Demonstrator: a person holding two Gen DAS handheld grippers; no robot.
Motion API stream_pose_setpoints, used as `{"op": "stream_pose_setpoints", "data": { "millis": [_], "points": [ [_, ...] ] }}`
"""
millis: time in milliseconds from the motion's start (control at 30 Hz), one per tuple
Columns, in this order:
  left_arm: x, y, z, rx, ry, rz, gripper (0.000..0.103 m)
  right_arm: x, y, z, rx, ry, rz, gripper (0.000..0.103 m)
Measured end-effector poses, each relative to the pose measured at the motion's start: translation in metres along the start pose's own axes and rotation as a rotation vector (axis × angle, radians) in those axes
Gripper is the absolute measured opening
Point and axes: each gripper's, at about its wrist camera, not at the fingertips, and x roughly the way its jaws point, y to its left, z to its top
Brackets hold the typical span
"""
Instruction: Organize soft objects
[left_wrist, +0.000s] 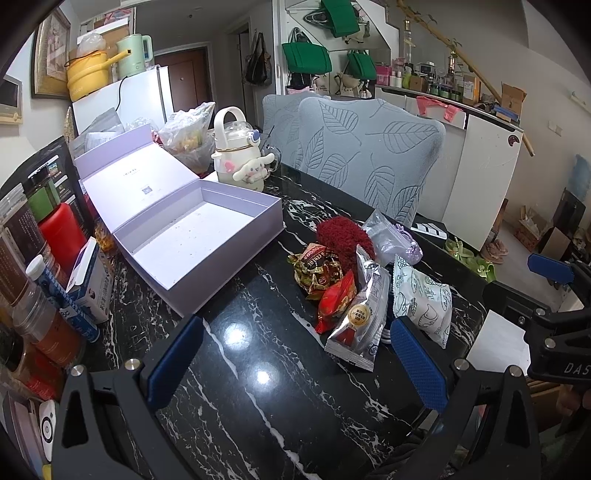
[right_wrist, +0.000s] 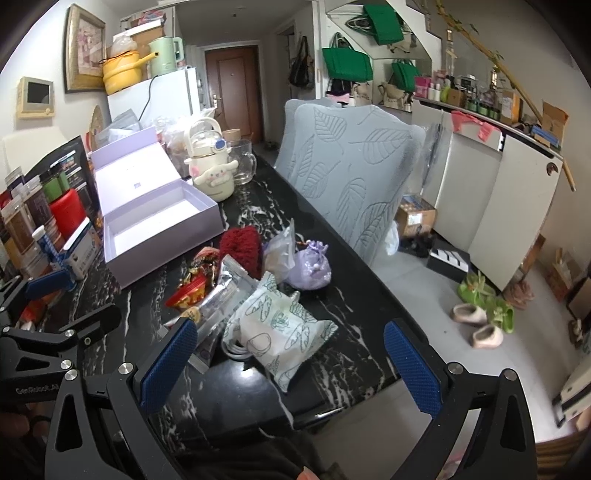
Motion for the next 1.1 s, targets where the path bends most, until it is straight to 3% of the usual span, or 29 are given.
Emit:
{"op": "stream_pose_setpoints", "data": {
  "millis": [1100],
  "points": [
    [-0.0036,-0.0009,-0.0044,-0.027,-0.003,-0.006,0.103,-0.0039,-0.0002,-0.0035,-0.007,-0.018,0.016,0.103]
  ]
}}
